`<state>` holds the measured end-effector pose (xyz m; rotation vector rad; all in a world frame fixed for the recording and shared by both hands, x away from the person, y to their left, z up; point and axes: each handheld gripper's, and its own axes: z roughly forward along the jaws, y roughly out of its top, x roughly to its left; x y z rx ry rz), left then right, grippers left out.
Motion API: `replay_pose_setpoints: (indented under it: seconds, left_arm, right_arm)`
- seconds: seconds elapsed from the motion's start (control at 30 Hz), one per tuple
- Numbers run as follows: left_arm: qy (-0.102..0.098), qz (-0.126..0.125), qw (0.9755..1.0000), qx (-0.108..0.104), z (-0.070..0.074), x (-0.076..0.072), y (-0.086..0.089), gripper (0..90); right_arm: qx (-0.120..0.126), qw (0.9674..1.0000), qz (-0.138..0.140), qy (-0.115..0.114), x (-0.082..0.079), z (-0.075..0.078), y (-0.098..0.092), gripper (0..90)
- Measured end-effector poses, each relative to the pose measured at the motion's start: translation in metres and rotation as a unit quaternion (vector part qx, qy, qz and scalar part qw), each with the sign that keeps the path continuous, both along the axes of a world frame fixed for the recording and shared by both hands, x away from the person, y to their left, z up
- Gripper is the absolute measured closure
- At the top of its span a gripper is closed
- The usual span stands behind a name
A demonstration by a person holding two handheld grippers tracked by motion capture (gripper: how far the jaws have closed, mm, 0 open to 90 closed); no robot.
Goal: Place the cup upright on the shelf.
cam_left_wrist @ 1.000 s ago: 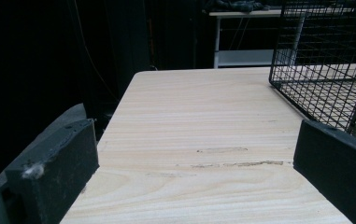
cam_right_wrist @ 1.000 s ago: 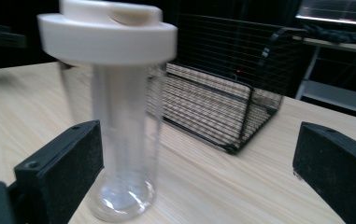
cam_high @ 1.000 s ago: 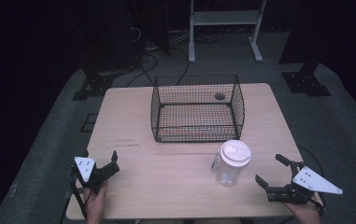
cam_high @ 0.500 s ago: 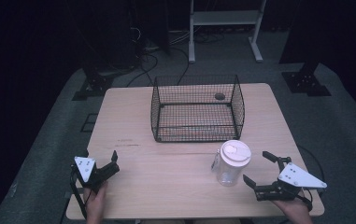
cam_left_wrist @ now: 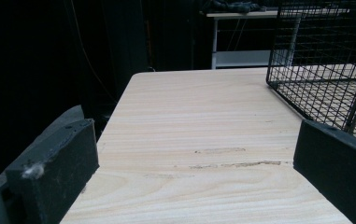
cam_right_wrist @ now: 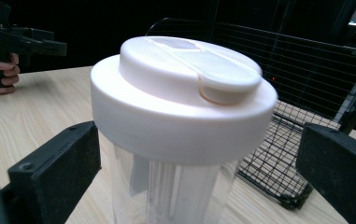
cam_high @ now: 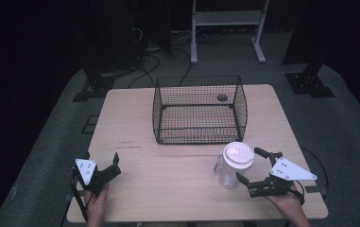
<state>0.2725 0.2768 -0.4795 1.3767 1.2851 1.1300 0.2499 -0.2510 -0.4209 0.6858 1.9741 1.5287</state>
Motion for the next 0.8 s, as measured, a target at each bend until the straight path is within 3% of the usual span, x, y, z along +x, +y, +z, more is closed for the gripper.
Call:
replay_pose_setpoints:
  seconds: [0.4,0.8]
  left_arm:
    - [0.000,-0.001,1.0000,0.000,0.000,0.000,0.000,0.0]
    - [0.000,-0.001,1.0000,0.000,0.000,0.000,0.000,0.0]
  right_arm:
    - [-0.007,0.9998,0.017,-0.003,0.011,0.001,0.017,0.0]
    - [-0.015,0.9997,0.018,-0.004,0.012,0.003,0.018,4.5]
